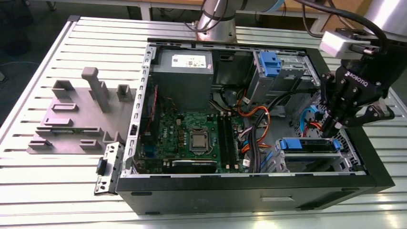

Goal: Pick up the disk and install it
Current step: 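Insert the first disk wire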

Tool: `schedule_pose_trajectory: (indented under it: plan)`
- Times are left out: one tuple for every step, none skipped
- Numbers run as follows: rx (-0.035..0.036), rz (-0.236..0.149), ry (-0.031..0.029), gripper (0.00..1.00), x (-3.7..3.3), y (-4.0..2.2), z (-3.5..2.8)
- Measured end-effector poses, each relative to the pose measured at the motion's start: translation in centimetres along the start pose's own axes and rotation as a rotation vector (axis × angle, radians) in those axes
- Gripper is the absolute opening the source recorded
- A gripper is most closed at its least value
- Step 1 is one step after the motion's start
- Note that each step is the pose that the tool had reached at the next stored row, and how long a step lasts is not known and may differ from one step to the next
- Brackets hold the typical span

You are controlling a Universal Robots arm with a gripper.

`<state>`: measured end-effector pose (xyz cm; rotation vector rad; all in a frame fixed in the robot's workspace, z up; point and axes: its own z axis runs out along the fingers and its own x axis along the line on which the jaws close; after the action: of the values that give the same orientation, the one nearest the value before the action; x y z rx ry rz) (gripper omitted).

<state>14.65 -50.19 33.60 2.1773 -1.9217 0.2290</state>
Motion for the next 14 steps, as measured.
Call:
schedule_pose_trajectory:
  plan:
    - [0.0010,0.006,-0.0007,0.16,-0.01,-0.01,0.02]
    - [0.0010,0.015,-0.0015,0.16,-0.02,-0.01,0.06]
    - [0.0008,0.023,-0.0020,0.16,-0.02,-0.01,0.09]
    - [0.0008,0.030,-0.0024,0.16,-0.02,0.00,0.11]
    - [0.0016,0.034,-0.0033,0.16,-0.03,0.04,0.13]
    - [0.0038,0.035,-0.0048,0.16,-0.05,0.14,0.15]
    - [0.0077,0.036,-0.0052,0.16,-0.08,0.32,0.16]
    - [0.0127,0.037,-0.0052,0.16,-0.09,0.52,0.17]
    - [0.0176,0.039,-0.0052,0.16,-0.11,0.75,0.19]
    - [0.0225,0.040,-0.0050,0.16,-0.12,0.95,0.21]
    - [0.0270,0.042,-0.0045,0.16,-0.09,1.03,0.25]
    - [0.0316,0.043,-0.0041,0.16,-0.06,1.05,0.29]
    - [0.0361,0.044,-0.0038,0.16,-0.03,1.08,0.31]
    - [0.0398,0.045,-0.0054,0.16,0.01,1.11,0.32]
